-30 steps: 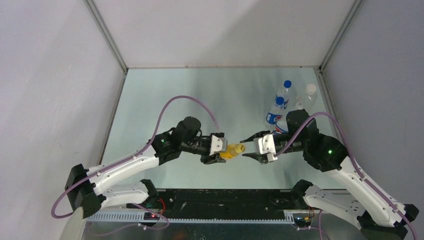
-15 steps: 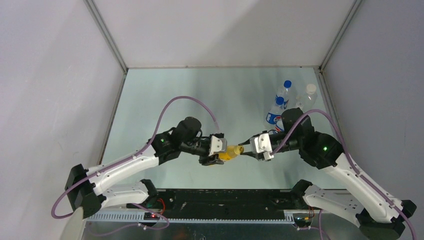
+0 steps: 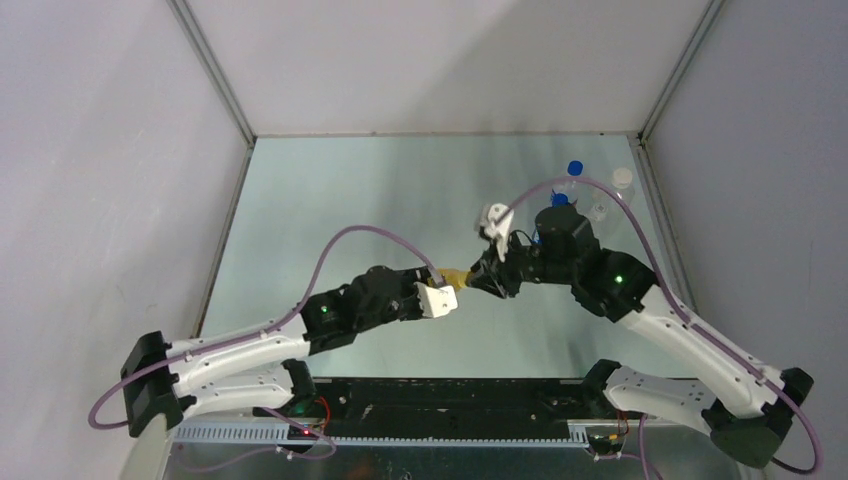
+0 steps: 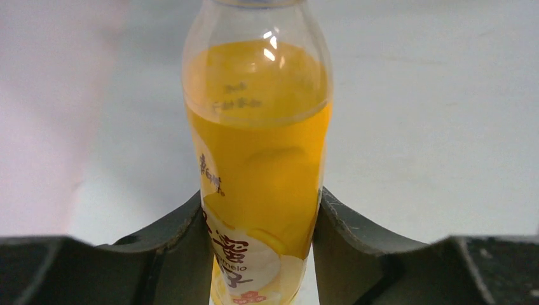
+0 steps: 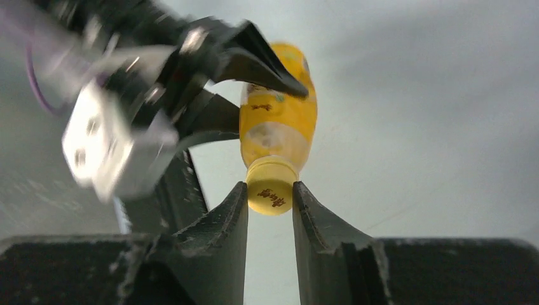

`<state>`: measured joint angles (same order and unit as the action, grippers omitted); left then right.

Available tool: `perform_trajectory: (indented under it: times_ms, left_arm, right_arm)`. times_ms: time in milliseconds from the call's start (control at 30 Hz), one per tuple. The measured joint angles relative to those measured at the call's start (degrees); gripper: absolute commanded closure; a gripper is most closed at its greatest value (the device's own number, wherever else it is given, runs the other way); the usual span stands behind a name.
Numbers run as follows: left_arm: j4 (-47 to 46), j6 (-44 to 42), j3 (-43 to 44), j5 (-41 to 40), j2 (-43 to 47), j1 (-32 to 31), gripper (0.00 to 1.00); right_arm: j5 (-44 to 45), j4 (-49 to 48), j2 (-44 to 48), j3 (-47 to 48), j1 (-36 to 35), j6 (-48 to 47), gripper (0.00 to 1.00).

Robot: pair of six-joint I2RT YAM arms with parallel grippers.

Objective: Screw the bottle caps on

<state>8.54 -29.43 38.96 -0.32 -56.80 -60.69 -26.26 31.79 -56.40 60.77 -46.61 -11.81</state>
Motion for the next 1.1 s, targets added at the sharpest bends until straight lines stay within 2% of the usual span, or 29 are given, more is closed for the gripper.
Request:
perform_trajectory:
  times_ms: [133,200,233,333,400,533,700,833,967,1000,1100]
  left_arm:
    - [-8.0,-5.6,-4.2,-19.5,-1.5,-5.5,1.00]
    - [-10.5,-7.5,-4.8,-25.6,-3.6,-7.1,1.00]
    - [-11.0,-8.0,-4.8,-27.5,-4.5,-7.5,1.00]
    - [-11.8,-7.8,-4.8,-28.7,-5.0,-7.5,1.00]
    - [-11.7,-6.3,-4.3,-25.7,-4.5,-5.8,1.00]
    - [-9.1,-2.9,-3.0,-14.8,-1.6,-0.1,1.00]
    - [-2.5,-0.1,-0.6,3.0,0.8,6.1,1.00]
    - [3.5,0.6,3.3,14.2,-0.4,7.8,1.00]
    - [6.8,0.6,6.2,21.8,-2.1,8.0,1.00]
    - [8.4,0.6,6.9,25.3,-2.9,8.0,1.00]
    - [9.1,0.6,7.0,26.9,-3.4,8.0,1.00]
  right_arm:
    - [9.9,2.4,-4.7,3.3,-0.2,19.9,1.00]
    - [13.6,3.3,-6.9,4.3,-0.2,28.3,0.90]
    - [14.4,3.4,-7.1,4.3,-0.1,30.4,0.78]
    - [15.1,3.4,-6.8,4.3,-0.2,33.9,0.54]
    - [14.4,2.9,-5.8,4.4,-0.4,32.7,0.47]
    - [11.4,2.9,-1.8,4.4,-0.6,22.0,0.41]
    - [4.6,5.0,3.3,4.7,-0.7,3.7,0.40]
    - [-1.6,8.6,5.2,4.8,-0.7,-10.8,0.40]
    - [-5.4,11.6,4.9,4.8,-0.7,-20.3,0.40]
    - [-7.1,13.1,4.4,4.8,-0.8,-25.2,0.42]
    - [-7.7,13.6,4.0,4.8,-0.8,-27.0,0.43]
